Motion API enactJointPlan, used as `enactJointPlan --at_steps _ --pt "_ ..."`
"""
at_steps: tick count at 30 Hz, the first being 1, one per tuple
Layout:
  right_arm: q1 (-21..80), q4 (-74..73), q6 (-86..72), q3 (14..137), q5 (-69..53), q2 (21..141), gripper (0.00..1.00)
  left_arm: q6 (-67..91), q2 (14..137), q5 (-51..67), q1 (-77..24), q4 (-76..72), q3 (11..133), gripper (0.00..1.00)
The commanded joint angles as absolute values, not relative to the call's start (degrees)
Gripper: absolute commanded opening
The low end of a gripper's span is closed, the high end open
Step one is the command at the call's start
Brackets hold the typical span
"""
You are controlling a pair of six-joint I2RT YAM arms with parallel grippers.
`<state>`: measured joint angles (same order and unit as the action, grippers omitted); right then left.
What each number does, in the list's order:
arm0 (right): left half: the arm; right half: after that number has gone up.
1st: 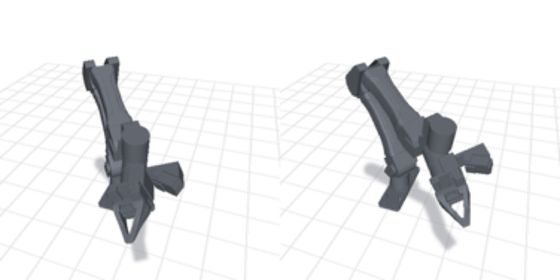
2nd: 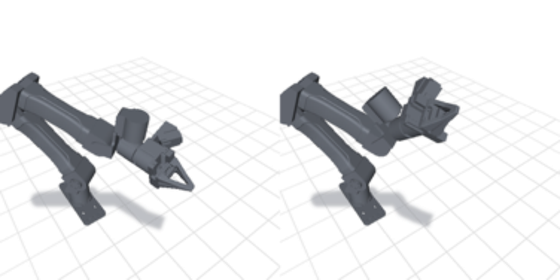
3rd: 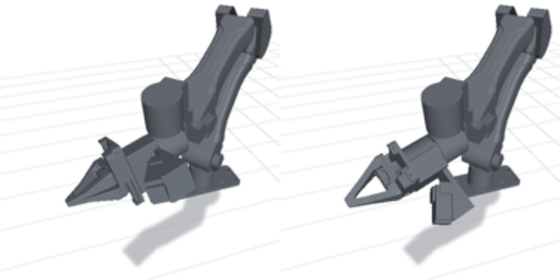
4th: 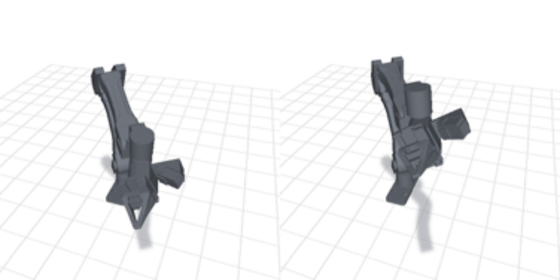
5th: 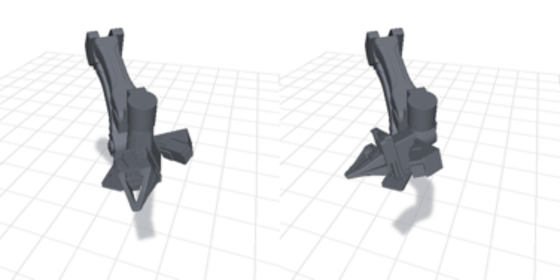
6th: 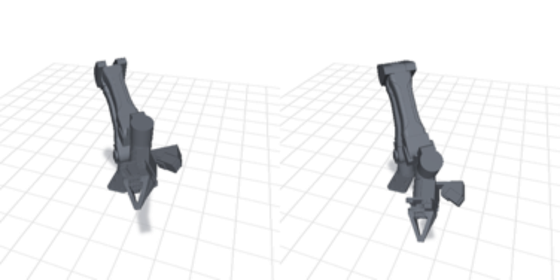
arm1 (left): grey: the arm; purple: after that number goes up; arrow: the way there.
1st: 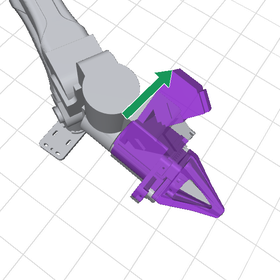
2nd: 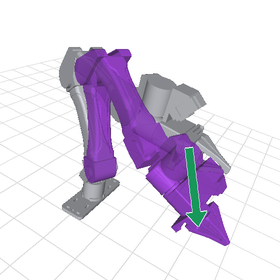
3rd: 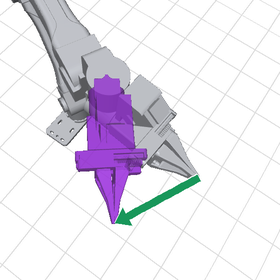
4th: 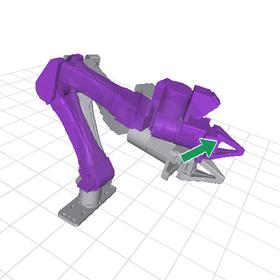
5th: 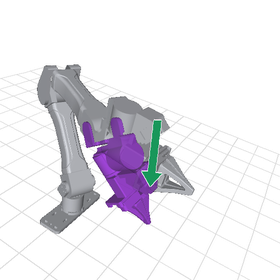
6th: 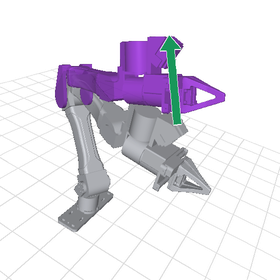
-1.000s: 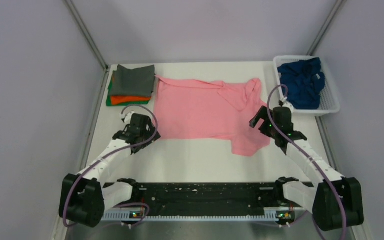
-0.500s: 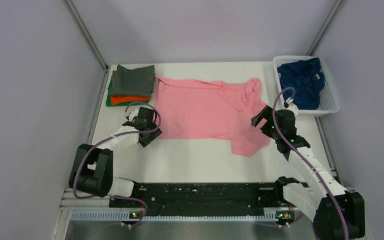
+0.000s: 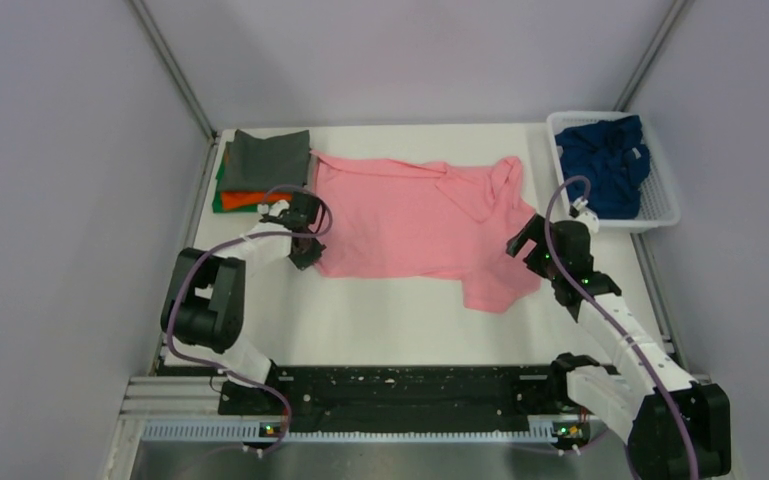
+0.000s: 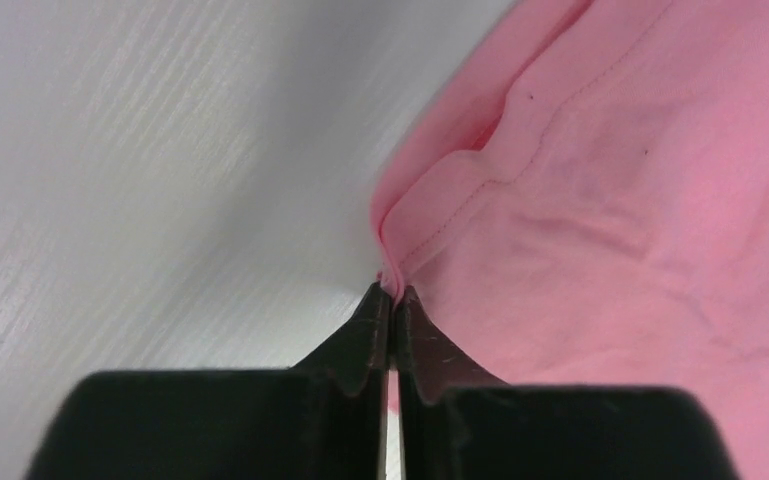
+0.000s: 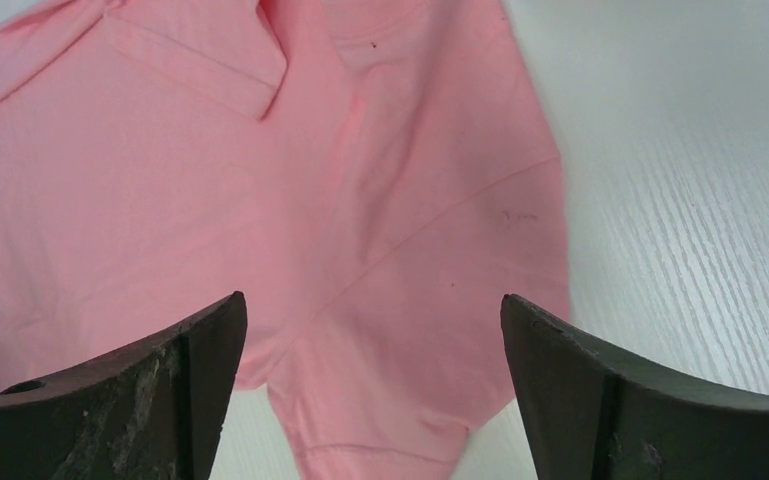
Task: Fold and stack the t-shirts
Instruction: Flatten out the tshirt
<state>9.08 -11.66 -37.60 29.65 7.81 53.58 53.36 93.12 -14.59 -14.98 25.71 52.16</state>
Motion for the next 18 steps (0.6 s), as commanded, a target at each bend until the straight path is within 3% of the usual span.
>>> enactJointPlan --at_steps 1,6,11,18 --pt "8.96 -14.79 -36.52 31.91 9.43 53.44 0.95 52.93 95.48 -14.5 -15.82 30.29 51.43 0.0" --pt "10.98 -23.99 -36.38 32.07 8.74 52.24 0.89 52.39 91.28 -15.39 -15.91 29.9 49.39 0.0" --pt "21.54 -31.98 -42.39 27.98 10.79 49.52 0.78 51.72 86.47 -15.4 -15.91 29.86 47.69 0.0" --pt "23.14 -28.33 -44.81 23.91 15.53 50.08 0.61 51.33 81.67 -16.26 -15.86 29.72 45.42 0.0"
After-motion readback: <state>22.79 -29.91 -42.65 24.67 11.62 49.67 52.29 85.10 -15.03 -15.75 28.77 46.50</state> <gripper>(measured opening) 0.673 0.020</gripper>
